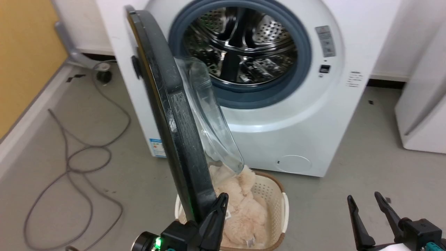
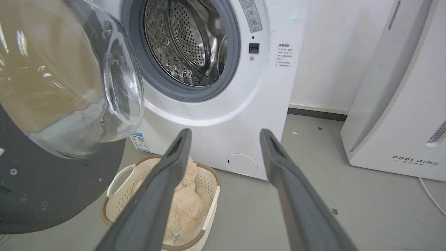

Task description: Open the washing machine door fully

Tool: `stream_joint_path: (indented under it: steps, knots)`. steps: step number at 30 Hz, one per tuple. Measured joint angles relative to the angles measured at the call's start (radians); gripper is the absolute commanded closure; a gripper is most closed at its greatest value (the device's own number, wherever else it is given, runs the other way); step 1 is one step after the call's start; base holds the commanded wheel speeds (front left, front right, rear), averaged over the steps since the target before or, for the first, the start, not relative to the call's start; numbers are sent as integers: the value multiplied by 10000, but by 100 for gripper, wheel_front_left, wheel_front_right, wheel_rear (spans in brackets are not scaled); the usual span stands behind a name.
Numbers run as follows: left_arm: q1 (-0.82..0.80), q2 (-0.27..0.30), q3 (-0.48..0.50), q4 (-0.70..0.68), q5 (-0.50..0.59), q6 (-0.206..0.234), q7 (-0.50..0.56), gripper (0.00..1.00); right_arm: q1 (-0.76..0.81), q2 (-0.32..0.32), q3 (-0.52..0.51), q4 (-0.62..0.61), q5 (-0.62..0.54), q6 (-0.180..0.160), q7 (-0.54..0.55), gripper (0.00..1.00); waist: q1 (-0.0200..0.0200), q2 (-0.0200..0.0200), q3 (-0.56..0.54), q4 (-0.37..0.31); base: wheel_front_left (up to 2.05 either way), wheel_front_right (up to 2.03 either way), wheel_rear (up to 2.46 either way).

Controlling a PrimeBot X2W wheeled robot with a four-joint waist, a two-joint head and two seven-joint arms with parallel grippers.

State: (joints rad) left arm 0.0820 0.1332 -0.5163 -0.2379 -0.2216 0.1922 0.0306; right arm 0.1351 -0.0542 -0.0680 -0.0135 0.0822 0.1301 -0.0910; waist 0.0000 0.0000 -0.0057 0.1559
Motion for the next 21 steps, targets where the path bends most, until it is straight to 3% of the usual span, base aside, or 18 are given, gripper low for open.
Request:
stream_joint_path:
  steps: [13, 21]
  knots:
    - [259, 44, 725, -228, 73, 732, -686, 100, -5, 2, -140, -59, 0, 0, 100, 0, 0, 0, 82, 1145, 0, 0, 0]
    - [271, 247, 2136, 573, -656, 1020, -1298, 100, -16, 2, 10, -169, -21, 0, 100, 0, 0, 0, 115, 1233, 0, 0, 0]
